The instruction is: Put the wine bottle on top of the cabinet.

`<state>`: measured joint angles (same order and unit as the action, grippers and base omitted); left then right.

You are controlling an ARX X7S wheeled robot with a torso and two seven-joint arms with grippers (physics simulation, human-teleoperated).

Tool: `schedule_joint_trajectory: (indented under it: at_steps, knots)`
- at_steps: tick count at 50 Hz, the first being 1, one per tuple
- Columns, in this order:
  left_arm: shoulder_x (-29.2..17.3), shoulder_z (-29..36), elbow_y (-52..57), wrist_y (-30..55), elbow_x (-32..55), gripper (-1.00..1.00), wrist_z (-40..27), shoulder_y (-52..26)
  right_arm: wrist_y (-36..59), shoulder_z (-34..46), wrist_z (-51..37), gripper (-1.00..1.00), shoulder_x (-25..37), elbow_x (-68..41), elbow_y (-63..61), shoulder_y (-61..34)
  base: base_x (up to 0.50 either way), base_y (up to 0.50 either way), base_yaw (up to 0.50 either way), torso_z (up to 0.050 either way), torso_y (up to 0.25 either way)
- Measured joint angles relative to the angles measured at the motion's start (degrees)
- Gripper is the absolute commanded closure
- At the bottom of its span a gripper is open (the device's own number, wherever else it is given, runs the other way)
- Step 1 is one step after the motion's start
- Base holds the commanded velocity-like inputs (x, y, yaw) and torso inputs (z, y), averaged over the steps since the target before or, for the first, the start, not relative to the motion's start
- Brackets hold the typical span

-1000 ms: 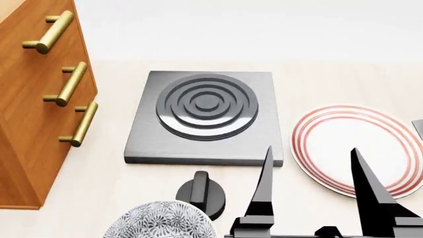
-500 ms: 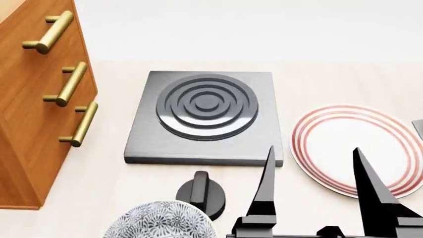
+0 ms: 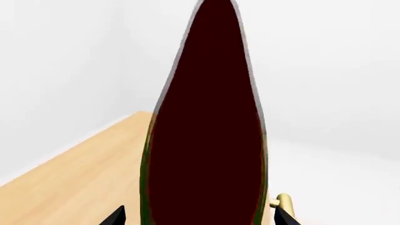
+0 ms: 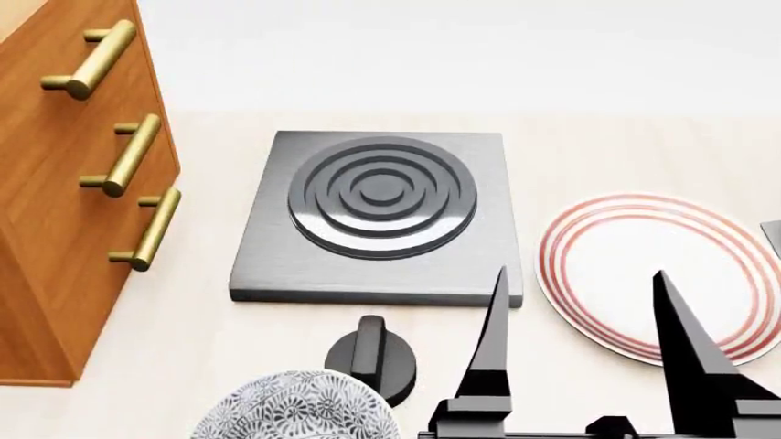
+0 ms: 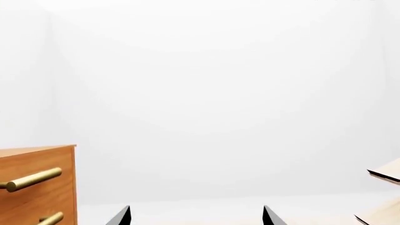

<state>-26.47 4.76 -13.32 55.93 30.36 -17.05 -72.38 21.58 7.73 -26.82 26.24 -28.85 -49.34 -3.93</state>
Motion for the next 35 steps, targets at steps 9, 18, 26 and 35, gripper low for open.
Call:
schedule_joint_trajectory:
  at_steps: [9,18,26,35]
  knots:
    - [-1.5,-1.1,10.3,-0.2,1.2,-1.00,-1.2,4.2,0.1,0.0,-0.3,-1.00,0.2,-0.2,-0.4,-0.1,0.00,0.00,0.00,0.000,0.000]
    - [-4.8,-0.4,26.7,1.9,2.2,-1.00,-3.3,9.8,0.1,0.3,-0.5,-1.00,0.4,-0.3,-0.7,-0.2,0.00,0.00,0.00,0.000,0.000]
    - [-7.6,0.2,43.1,2.9,2.5,-1.00,-6.4,18.3,0.3,0.6,-0.7,-1.00,0.5,-0.4,-1.1,-0.3,0.00,0.00,0.00,0.000,0.000]
    - [-10.2,2.1,57.6,-0.9,-1.2,-1.00,-11.2,32.7,0.2,1.0,-0.9,-1.00,0.6,-0.4,-1.3,-0.4,0.00,0.00,0.00,0.000,0.000]
